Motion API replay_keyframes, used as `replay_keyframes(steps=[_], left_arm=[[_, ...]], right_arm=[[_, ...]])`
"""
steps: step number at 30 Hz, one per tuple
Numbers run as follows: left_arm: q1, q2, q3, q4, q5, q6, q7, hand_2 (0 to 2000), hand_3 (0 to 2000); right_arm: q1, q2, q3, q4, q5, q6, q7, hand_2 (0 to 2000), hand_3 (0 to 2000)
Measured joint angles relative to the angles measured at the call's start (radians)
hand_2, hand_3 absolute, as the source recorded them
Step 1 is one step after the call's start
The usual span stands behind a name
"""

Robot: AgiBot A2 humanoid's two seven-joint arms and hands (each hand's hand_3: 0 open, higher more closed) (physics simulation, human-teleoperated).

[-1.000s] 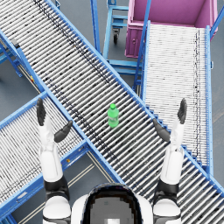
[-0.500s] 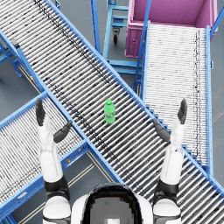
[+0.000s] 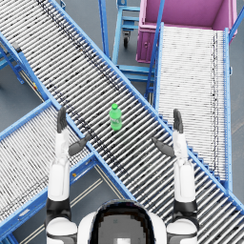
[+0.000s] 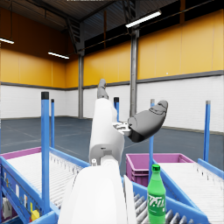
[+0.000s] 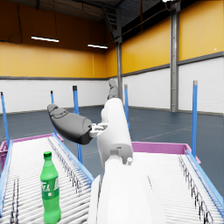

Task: Pick up the oil and place it on the left assembly line, put the cola on the right, and keep Sprite still

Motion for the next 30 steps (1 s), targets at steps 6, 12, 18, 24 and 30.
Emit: replay_keyframes(steps=[6, 12, 18, 24, 30], left_arm=[[-0.055, -0.043, 0.083, 0.028, -0.106, 0.025, 0.025, 0, 0], [-0.092, -0.073, 0.141, 0.047, -0.178, 0.042, 0.042, 0, 0], [-0.095, -0.076, 0.146, 0.049, -0.185, 0.044, 0.044, 0, 0], [-0.096, -0.076, 0.147, 0.049, -0.186, 0.044, 0.044, 0, 0], [-0.096, -0.076, 0.147, 0.049, -0.186, 0.044, 0.044, 0, 0]], right_arm=[[-0.026, 0.049, 0.089, -0.011, -0.106, 0.025, -0.025, 0, 0], [-0.045, 0.083, 0.150, -0.020, -0.178, 0.042, -0.042, 0, 0], [-0.046, 0.085, 0.156, -0.020, -0.185, 0.043, -0.044, 0, 0], [-0.046, 0.086, 0.157, -0.020, -0.186, 0.044, -0.044, 0, 0], [-0.046, 0.086, 0.157, -0.020, -0.186, 0.044, -0.044, 0, 0]])
